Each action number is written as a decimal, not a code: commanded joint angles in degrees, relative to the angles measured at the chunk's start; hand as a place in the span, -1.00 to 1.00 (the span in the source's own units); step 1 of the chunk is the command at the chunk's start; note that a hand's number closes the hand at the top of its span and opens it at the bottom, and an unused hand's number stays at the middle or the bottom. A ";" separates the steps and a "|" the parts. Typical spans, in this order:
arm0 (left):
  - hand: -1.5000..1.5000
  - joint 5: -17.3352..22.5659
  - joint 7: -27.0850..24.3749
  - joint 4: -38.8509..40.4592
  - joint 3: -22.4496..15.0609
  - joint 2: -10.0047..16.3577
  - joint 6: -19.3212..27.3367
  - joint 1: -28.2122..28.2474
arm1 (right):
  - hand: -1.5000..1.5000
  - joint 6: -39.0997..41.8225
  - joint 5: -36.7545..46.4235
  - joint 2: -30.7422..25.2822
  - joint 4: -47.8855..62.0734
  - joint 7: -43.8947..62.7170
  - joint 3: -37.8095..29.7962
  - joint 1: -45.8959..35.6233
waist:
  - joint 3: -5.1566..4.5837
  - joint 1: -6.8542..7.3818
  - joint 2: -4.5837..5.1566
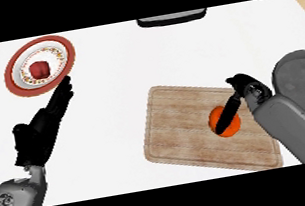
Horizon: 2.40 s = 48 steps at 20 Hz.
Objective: Pick the squash from the cutting board and place it in the pan
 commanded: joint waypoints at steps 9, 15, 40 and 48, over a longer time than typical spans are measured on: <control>0.00 -2.62 -5.23 2.27 0.42 -1.14 -0.63 3.84 | -1.00 -0.91 4.58 3.37 3.15 9.75 2.73 2.01 | 0.01 -0.45 0.10; 0.00 -0.54 -0.53 -3.04 2.03 -0.11 -2.79 4.86 | 1.00 4.27 2.53 4.22 3.07 5.64 1.69 1.02 | 0.06 0.09 0.03; 0.00 -1.57 -1.43 0.57 6.31 -0.76 -2.37 3.90 | 1.00 -14.30 42.16 -15.37 -48.33 -18.82 23.18 20.76 | 0.07 -5.21 -1.83; 0.00 -2.81 -0.16 -0.12 4.39 -2.74 -2.07 2.73 | 1.00 -23.92 61.40 -24.13 -69.88 -14.93 23.57 35.67 | 0.15 -3.64 -0.64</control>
